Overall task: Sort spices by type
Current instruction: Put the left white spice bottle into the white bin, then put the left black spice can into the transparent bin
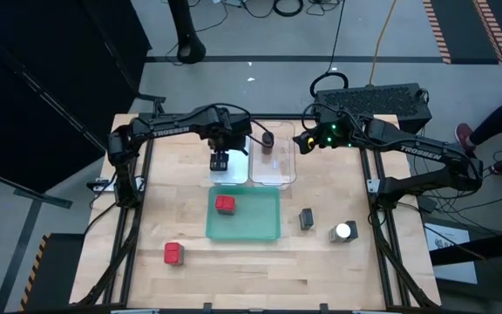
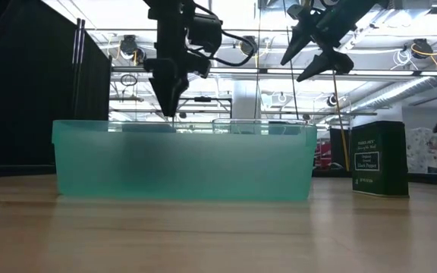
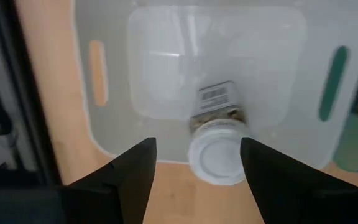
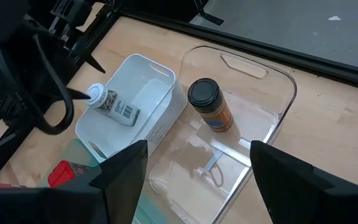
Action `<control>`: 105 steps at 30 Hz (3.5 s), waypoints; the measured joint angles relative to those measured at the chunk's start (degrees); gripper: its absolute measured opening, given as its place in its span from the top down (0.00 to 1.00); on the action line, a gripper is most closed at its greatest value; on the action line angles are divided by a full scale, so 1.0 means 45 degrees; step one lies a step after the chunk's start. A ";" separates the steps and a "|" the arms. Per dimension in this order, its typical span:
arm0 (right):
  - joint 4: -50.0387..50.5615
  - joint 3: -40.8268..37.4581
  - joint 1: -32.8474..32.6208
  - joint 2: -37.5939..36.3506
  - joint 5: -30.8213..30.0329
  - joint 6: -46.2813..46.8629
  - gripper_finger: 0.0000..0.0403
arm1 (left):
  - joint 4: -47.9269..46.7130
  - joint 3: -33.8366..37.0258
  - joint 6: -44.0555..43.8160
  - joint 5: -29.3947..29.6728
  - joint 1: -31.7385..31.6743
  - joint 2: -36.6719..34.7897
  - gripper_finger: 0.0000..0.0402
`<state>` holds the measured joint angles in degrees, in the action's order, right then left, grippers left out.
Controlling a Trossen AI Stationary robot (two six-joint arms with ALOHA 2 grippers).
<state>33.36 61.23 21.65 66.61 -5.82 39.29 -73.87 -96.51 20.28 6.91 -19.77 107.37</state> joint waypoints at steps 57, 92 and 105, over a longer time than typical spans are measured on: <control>0.0009 0.0000 -0.0003 0.0005 0.0010 -0.0544 0.34 | 0.1118 0.1559 -0.0454 -0.1802 -0.0661 -0.0646 0.99; 0.4370 0.2119 -0.6092 0.0594 0.3305 0.9747 0.34 | 0.7825 0.1307 -0.2084 -0.0464 -0.0277 -0.5493 0.98; 0.9044 0.4605 -0.7025 0.4612 0.2885 0.9776 0.34 | 0.7156 0.1311 -0.2100 -0.0465 -0.0277 -0.5576 0.98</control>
<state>74.06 81.95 -9.96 87.36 7.16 83.28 -41.66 -90.61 10.83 4.82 -21.02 82.28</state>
